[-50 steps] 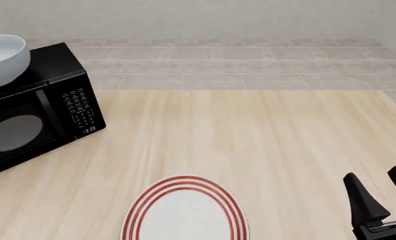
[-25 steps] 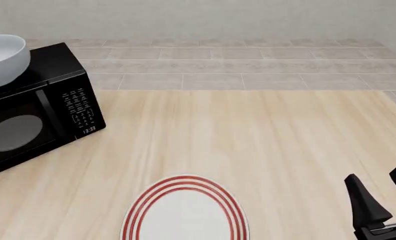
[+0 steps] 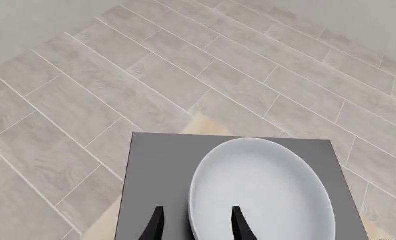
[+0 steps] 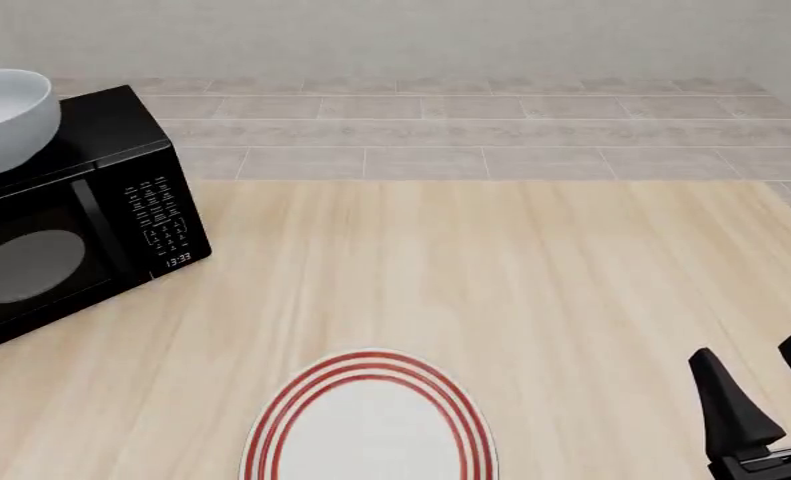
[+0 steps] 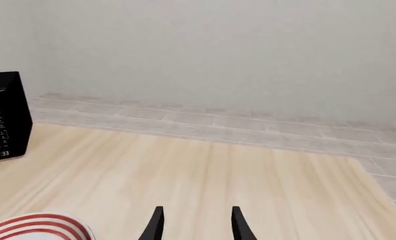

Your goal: Pick up the white bowl and put it on the plate.

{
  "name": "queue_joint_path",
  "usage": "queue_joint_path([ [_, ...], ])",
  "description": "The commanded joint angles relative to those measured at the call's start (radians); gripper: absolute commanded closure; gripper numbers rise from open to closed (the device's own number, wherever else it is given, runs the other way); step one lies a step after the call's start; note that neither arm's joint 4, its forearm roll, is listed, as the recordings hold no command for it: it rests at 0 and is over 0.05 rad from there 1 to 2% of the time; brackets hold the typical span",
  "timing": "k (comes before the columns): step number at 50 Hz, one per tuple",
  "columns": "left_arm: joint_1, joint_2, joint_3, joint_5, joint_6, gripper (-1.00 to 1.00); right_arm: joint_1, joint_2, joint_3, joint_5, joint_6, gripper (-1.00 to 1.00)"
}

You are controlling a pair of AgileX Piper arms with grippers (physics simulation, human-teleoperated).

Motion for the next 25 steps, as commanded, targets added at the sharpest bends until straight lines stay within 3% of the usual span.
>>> queue_joint_path([
  [1, 0.003, 0.036, 0.005, -0.014, 0.011, -1.00, 0.006, -0.001, 0.000, -0.002, 0.000, -1.00],
  [21, -0.015, 0.095, 0.011, -0.055, 0.027, -1.00, 0.020, -0.001, -0.001, -0.006, 0.012, -1.00],
  [25, -0.013, 0.102, 0.015, -0.064, 0.018, -1.00, 0.014, -0.001, 0.000, -0.015, -0.007, -1.00],
])
